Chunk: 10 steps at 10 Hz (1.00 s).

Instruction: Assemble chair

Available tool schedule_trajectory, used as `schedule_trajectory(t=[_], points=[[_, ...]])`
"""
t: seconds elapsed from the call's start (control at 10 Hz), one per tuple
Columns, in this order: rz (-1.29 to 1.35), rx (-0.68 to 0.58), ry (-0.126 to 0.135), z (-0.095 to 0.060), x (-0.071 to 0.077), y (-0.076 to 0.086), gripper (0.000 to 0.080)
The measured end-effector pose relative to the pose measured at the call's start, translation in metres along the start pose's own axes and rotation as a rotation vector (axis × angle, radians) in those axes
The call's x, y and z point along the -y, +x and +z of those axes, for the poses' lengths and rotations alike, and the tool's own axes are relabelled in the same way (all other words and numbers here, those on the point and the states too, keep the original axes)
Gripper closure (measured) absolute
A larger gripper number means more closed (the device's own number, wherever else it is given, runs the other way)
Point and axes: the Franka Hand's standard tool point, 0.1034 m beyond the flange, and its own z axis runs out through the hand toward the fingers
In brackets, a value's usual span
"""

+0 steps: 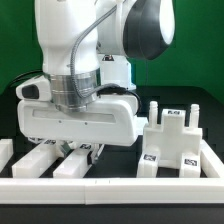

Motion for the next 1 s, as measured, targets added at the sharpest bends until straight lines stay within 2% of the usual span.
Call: schedule_trajectory(t=[0.2,0.4,0.5,0.7,0.8,0.9,1.0], points=[[-0.008,0.029,0.007,-0.024,-0.005,0.0,0.0517],[-0.049,0.048,0.032,-0.066,-0.001,0.001,0.0517],[-0.086,0.039,0.043,-0.09,0.011,0.001,0.0517],[-0.111,0.009,0.045,-0.125,0.054,-0.006,0.0516],[-0.094,0.0,0.045,-0.135,0.079,-0.012,0.0516],[-0.101,-0.013,0.035,-0.135,0.096,-0.015,0.0515],[-0.085,-0.023,0.021,-0.124,0.09,-0.014,0.0515]])
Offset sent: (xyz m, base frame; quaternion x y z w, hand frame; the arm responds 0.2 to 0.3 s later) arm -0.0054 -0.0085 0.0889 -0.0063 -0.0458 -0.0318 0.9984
